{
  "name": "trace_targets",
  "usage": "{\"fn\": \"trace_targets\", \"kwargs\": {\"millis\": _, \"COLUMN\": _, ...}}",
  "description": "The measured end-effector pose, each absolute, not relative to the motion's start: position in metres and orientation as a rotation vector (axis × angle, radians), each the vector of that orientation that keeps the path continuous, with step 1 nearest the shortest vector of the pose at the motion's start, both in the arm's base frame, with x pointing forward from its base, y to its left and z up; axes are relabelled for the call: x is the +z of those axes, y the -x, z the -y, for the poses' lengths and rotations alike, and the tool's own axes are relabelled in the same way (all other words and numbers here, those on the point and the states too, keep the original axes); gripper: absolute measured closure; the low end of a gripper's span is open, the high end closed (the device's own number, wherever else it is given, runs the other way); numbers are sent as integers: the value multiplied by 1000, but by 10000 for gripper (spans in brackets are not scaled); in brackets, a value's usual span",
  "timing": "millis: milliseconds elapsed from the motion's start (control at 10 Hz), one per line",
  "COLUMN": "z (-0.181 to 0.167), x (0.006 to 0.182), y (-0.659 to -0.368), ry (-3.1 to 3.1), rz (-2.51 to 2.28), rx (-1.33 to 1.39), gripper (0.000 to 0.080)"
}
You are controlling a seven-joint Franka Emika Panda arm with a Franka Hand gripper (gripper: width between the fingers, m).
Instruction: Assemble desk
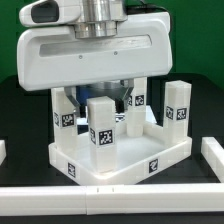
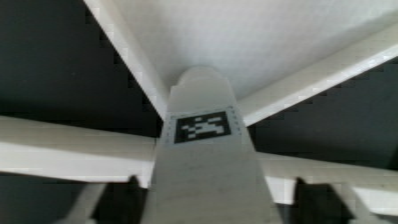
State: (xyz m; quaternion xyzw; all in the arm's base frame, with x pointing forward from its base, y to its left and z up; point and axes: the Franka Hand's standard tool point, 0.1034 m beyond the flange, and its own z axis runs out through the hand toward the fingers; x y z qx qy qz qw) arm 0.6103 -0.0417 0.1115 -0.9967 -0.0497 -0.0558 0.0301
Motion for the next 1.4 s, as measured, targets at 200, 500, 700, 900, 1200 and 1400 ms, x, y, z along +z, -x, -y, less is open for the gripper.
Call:
{"fn": "trace_targets", "kwargs": {"millis": 200, "z": 43, "x": 112, "y": -611, "ry": 3065, "rz": -125, "rx": -167, "gripper": 515}}
{"fn": "trace_targets", "kwargs": {"millis": 500, "z": 43, "x": 115, "y": -618, "ry": 2882, "rz": -961, "rx": -133, "gripper": 515}}
{"fn": "trace_targets", "kwargs": {"millis": 700, "z": 40, "x": 116, "y": -621, "ry": 2623, "rz": -1404, "rx": -98, "gripper": 515}}
{"fn": "trace_targets", "kwargs": {"millis": 900, "z": 41, "x": 116, "y": -620, "ry": 2527, "rz": -1552, "rx": -82, "gripper": 515}}
{"fn": "trace_targets", "kwargs": {"millis": 1200, "z": 41, "x": 116, "y": -620, "ry": 2488, "rz": -1612, "rx": -76, "gripper": 515}}
{"fn": "trace_targets", "kwargs": {"millis": 1400, "z": 41, "x": 115, "y": -621, "ry": 2638, "rz": -1359, "rx": -99, "gripper": 372}}
